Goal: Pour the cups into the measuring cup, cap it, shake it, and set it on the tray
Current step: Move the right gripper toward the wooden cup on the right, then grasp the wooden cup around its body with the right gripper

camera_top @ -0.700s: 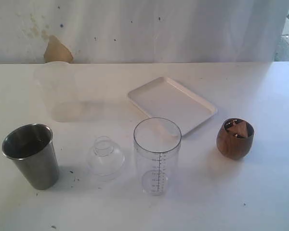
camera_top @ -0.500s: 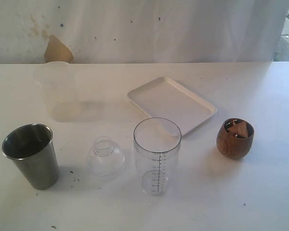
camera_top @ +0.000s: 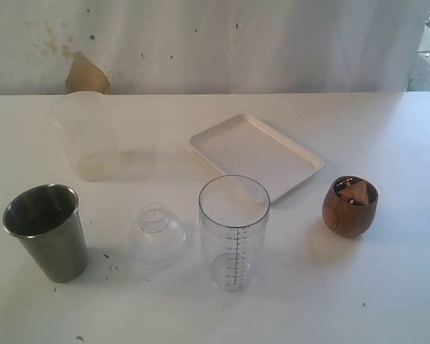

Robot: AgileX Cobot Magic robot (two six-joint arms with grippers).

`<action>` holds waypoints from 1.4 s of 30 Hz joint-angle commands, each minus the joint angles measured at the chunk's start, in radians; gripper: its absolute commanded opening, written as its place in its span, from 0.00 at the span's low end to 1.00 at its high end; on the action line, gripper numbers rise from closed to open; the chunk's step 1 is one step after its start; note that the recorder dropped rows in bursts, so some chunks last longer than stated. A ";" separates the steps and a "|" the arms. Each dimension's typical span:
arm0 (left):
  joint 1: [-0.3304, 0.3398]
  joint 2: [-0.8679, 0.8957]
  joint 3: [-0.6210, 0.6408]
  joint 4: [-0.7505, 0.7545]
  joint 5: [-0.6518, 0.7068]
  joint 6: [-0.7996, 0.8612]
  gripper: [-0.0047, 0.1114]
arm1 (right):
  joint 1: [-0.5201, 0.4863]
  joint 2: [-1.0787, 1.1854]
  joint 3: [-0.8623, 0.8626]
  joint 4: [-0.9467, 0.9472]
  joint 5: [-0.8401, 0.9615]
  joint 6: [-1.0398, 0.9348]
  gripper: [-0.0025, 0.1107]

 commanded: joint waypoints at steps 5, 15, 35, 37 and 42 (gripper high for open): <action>-0.006 -0.004 0.005 -0.001 0.002 0.000 0.05 | -0.002 0.679 -0.024 -0.181 -0.393 -0.031 0.95; -0.006 -0.004 0.005 -0.001 0.002 0.000 0.05 | -0.002 1.161 -0.148 -0.052 -0.612 -0.204 0.95; -0.006 -0.004 0.005 -0.001 0.002 0.000 0.05 | -0.002 1.558 -0.329 -0.048 -0.729 -0.287 0.95; -0.006 -0.004 0.005 -0.001 0.002 0.000 0.05 | -0.002 1.577 -0.340 -0.048 -0.740 -0.287 0.95; -0.006 -0.004 0.005 -0.001 0.002 0.000 0.05 | -0.002 1.626 -0.364 -0.048 -0.774 -0.287 0.95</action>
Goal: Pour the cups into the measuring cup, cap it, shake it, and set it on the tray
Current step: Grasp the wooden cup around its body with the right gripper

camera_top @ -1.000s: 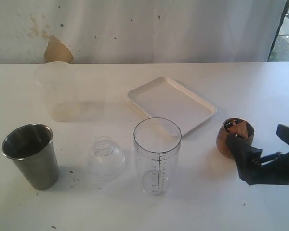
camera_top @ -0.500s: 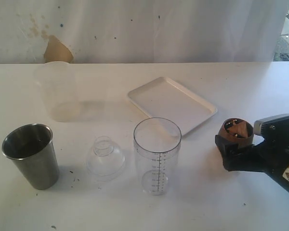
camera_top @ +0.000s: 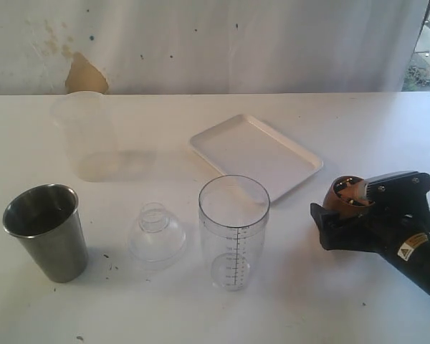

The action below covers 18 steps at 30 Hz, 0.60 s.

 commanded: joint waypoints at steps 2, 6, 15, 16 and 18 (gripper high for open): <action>-0.006 -0.004 0.005 -0.001 0.002 0.000 0.05 | -0.002 0.059 -0.033 0.004 -0.049 0.007 0.95; -0.006 -0.004 0.005 -0.001 0.002 0.000 0.05 | -0.002 0.084 -0.049 0.004 -0.061 0.007 0.95; -0.006 -0.004 0.005 -0.001 0.002 0.000 0.05 | -0.002 0.086 -0.051 0.004 -0.061 -0.011 0.95; -0.006 -0.004 0.005 -0.001 0.002 0.000 0.05 | -0.002 0.086 -0.051 0.004 -0.061 -0.011 0.95; -0.006 -0.004 0.005 -0.001 0.002 0.000 0.05 | -0.002 0.086 -0.051 -0.009 -0.061 -0.011 0.93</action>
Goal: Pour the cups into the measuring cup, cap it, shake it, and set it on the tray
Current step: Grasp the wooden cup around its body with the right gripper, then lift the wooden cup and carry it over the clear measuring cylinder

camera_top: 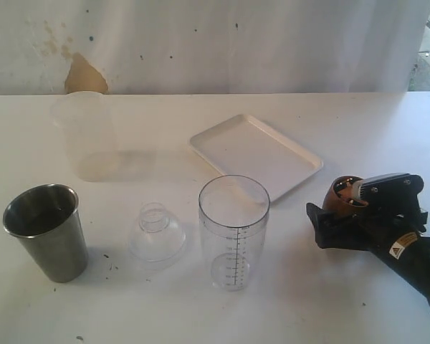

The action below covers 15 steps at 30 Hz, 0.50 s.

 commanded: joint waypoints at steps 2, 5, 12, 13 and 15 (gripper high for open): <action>-0.006 -0.004 0.005 -0.001 0.002 0.000 0.05 | -0.002 0.002 -0.004 -0.015 -0.018 -0.011 0.88; -0.006 -0.004 0.005 -0.001 0.002 0.000 0.05 | -0.002 0.002 -0.004 -0.017 -0.018 -0.011 0.70; -0.006 -0.004 0.005 -0.001 0.002 0.000 0.05 | -0.002 -0.013 0.001 -0.166 -0.014 -0.011 0.02; -0.006 -0.004 0.005 -0.001 0.002 0.000 0.05 | -0.002 -0.024 0.001 -0.198 -0.015 -0.011 0.02; -0.006 -0.004 0.005 -0.001 0.002 0.000 0.05 | -0.002 -0.054 0.001 -0.241 -0.015 0.022 0.02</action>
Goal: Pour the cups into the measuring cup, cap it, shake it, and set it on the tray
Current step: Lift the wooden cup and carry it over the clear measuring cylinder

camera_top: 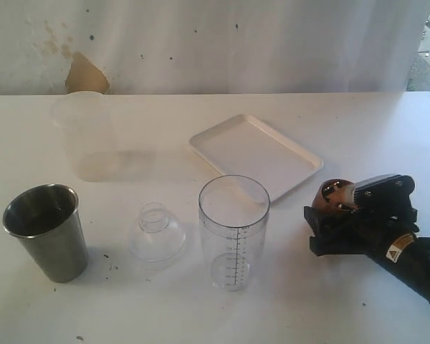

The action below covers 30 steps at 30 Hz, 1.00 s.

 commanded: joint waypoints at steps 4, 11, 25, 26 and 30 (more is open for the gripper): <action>-0.006 -0.004 0.005 -0.001 0.002 0.000 0.05 | -0.002 -0.161 -0.004 -0.133 0.056 0.131 0.02; -0.006 -0.004 0.005 -0.001 0.002 0.000 0.05 | 0.000 -0.431 -0.113 -0.252 0.323 0.385 0.02; -0.006 -0.004 0.005 -0.001 0.002 0.000 0.05 | 0.049 -0.514 -0.480 -1.058 0.541 0.855 0.02; -0.006 -0.004 0.005 -0.001 0.002 0.000 0.05 | 0.049 -0.514 -0.482 -1.095 0.523 0.861 0.02; -0.006 -0.004 0.005 -0.001 0.002 0.000 0.05 | 0.049 -0.510 -0.491 -1.102 0.463 0.841 0.02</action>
